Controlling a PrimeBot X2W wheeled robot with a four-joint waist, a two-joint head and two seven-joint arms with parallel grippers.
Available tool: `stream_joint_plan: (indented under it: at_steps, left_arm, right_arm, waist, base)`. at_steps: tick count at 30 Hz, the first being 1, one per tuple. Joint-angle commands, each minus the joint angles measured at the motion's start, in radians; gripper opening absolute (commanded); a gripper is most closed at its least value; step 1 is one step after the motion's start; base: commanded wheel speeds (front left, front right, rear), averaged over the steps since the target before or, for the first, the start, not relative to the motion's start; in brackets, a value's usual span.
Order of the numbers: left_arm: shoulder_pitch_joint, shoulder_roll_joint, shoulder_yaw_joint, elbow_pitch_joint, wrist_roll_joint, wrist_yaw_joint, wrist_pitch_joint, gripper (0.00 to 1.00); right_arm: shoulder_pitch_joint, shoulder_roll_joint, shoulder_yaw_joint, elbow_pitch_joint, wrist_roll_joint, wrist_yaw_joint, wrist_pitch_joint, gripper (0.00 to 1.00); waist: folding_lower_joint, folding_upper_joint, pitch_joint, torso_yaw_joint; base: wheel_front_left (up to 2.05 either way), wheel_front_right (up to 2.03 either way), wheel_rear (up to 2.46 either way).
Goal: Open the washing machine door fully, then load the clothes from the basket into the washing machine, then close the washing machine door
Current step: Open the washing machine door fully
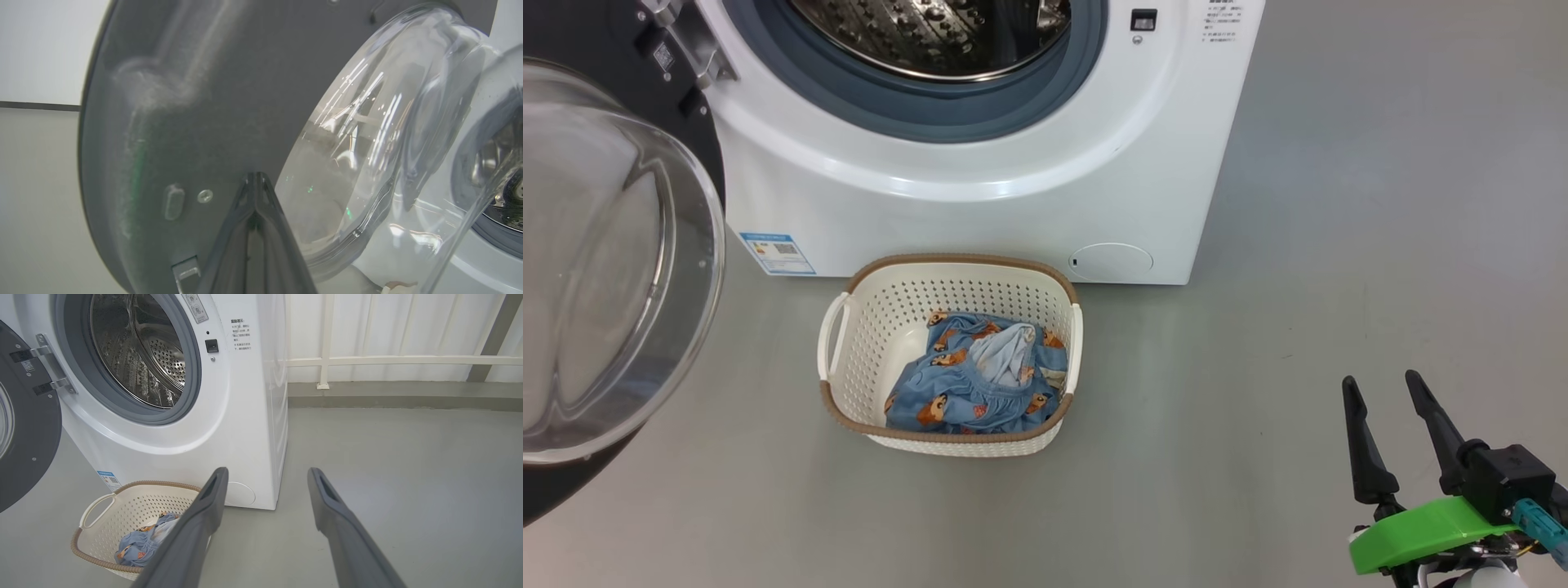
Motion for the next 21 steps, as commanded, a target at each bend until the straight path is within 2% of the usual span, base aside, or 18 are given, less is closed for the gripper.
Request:
stream_joint_plan:
  at_steps: [1, 9, 19, 20, 21]
  left_arm:
    - [-0.031, 0.06, 0.028, -0.028, 0.017, -0.008, -0.006, 0.0]
    - [0.0, 0.004, 0.023, -0.125, 0.055, -0.017, -0.006, 0.0]
    - [0.129, -0.132, -0.059, -0.339, 0.078, -0.019, -0.006, 0.0]
    - [0.143, -0.141, -0.073, -0.361, 0.081, -0.019, -0.006, 0.12]
    - [0.143, -0.141, -0.073, -0.361, 0.081, -0.019, -0.006, 0.12]
  right_arm:
    - [-0.032, -0.005, 0.027, -0.021, -0.011, 0.003, -0.005, 1.0]
    - [-0.027, -0.005, 0.031, -0.018, -0.002, 0.003, -0.005, 1.0]
    - [-0.017, -0.005, 0.033, -0.016, 0.01, 0.003, -0.005, 1.0]
    - [-0.015, -0.005, 0.033, -0.016, 0.012, 0.003, -0.005, 1.0]
    - [-0.015, -0.005, 0.033, -0.016, 0.012, 0.003, -0.005, 1.0]
  waist:
    - [0.0, -0.0001, -0.003, -0.001]
    - [0.0, -0.0001, -0.02, -0.003]
    - [0.0, -0.0001, -0.05, -0.005]
    - [0.0, -0.0001, -0.053, -0.005]
    - [0.0, -0.0001, -0.053, -0.005]
  base:
    - [0.0, 0.0, 0.0]
    - [0.0, 0.0, 0.0]
    - [0.0, 0.0, 0.0]
    - [0.0, 0.0, 0.0]
    - [0.0, 0.0, 0.0]
